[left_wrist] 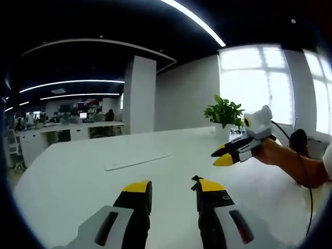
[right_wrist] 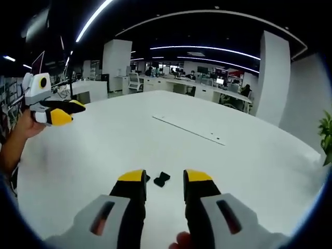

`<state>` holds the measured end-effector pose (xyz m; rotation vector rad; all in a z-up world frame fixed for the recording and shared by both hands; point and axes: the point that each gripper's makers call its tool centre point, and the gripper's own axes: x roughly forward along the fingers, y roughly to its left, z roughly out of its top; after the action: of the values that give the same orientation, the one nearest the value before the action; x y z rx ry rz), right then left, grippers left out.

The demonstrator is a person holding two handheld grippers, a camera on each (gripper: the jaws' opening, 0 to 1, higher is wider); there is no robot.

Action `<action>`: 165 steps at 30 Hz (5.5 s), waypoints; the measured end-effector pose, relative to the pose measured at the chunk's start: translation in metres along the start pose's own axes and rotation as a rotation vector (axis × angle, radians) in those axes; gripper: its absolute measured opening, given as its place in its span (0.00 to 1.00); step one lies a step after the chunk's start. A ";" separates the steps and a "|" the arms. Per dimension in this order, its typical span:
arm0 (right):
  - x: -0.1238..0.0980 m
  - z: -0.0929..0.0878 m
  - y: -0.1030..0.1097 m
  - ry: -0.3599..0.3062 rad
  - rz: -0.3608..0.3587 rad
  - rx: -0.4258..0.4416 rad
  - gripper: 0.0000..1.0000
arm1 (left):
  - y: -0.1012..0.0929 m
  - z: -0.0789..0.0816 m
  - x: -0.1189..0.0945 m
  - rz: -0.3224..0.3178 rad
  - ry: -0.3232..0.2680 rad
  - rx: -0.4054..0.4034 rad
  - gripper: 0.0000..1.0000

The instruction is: Snap the two parts of the plastic buckle together until the buckle closes and remains connected.

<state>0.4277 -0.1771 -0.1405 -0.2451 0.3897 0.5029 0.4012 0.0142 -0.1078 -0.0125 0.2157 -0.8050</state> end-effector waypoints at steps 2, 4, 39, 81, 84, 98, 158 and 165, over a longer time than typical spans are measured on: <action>0.003 -0.001 0.001 0.001 0.002 0.004 0.29 | 0.003 -0.001 0.002 0.003 0.005 0.003 0.34; 0.006 -0.002 0.000 0.000 0.003 0.013 0.28 | 0.005 -0.001 0.004 0.004 0.004 -0.001 0.34; 0.050 -0.038 -0.003 0.048 -0.019 0.057 0.28 | 0.003 -0.036 0.027 -0.021 0.070 -0.023 0.34; 0.060 -0.030 0.039 0.018 0.066 -0.046 0.42 | 0.008 -0.041 0.026 -0.009 0.092 -0.021 0.33; 0.060 -0.029 0.041 0.016 0.069 -0.048 0.44 | 0.007 -0.041 0.027 -0.009 0.093 -0.020 0.33; 0.048 -0.026 0.080 -0.009 0.127 -0.121 0.57 | 0.007 -0.044 0.027 -0.010 0.101 -0.018 0.33; 0.067 -0.007 0.063 -0.072 0.129 -0.148 0.59 | -0.002 -0.074 0.038 -0.014 0.215 0.013 0.31; 0.061 -0.014 0.022 -0.053 0.044 -0.083 0.53 | -0.006 -0.083 0.041 -0.014 0.250 0.021 0.29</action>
<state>0.4614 -0.1377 -0.1818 -0.3037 0.3232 0.5683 0.4082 -0.0133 -0.1962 0.1074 0.4438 -0.8224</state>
